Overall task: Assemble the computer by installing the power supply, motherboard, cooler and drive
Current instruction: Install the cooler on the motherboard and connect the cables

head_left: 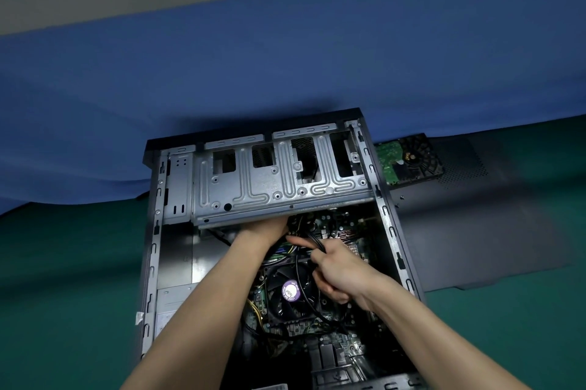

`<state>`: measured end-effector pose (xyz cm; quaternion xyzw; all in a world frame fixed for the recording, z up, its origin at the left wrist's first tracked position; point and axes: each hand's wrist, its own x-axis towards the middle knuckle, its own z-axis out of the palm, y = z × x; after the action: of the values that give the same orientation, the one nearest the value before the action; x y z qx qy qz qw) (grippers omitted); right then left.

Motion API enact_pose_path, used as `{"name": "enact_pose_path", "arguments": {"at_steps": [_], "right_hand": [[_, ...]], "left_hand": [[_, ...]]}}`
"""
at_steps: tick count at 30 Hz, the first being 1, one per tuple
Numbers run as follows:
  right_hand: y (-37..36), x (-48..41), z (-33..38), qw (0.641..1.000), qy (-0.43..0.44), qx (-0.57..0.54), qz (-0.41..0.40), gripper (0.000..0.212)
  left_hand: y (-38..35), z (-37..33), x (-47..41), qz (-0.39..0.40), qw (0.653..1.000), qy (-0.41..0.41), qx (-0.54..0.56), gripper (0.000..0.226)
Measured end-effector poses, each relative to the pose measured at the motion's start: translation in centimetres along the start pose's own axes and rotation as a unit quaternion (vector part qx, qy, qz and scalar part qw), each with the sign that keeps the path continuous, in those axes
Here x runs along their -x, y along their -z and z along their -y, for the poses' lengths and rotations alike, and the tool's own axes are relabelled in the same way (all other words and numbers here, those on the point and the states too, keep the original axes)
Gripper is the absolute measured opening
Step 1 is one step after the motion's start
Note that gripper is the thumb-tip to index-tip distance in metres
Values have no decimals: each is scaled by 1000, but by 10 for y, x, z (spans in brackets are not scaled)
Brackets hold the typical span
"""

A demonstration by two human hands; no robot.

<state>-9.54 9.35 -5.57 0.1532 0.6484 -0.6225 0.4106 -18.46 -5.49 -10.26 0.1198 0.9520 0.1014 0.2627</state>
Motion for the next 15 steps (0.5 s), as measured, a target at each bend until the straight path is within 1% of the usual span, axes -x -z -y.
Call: {"name": "enact_pose_path", "arguments": {"at_steps": [1,3,4,5,6,7,8,9,11,12,13,14,15], "right_hand": [[-1,2,2,1000,-3,-7,3,48],[-2,10,8,1000,-4,-27,16,50],[-3,14,11,999,0,-36,24,51],[-2,20,14,999,4,-43,33,52],[-2,27,17,998,9,-51,40,52],[0,34,20,997,15,-57,46,51],[1,41,24,997,23,-60,52,50],[3,49,27,996,33,-61,57,47],[5,62,36,994,53,-64,65,41],[5,67,41,993,65,-67,67,38],[4,72,46,992,77,-69,67,34],[3,76,52,991,90,-70,64,32],[2,80,58,991,102,-66,58,31]], "left_hand": [[0,0,0,-4,999,-21,-32,25],[2,0,7,-25,998,-30,-52,28],[7,-1,13,-31,997,-22,-67,30],[11,-4,21,-21,996,-20,-88,33],[17,-9,31,15,993,-13,-118,36],[21,-11,42,32,989,-9,-147,38],[26,-14,55,34,987,-11,-157,39],[28,-15,67,22,988,0,-152,40],[36,-20,89,-25,987,-6,-156,48],[41,-26,102,-57,987,-15,-147,46],[47,-35,114,-106,989,-22,-103,36],[58,-46,126,-158,987,-20,-8,27],[70,-58,135,-191,973,-13,130,36]]}}
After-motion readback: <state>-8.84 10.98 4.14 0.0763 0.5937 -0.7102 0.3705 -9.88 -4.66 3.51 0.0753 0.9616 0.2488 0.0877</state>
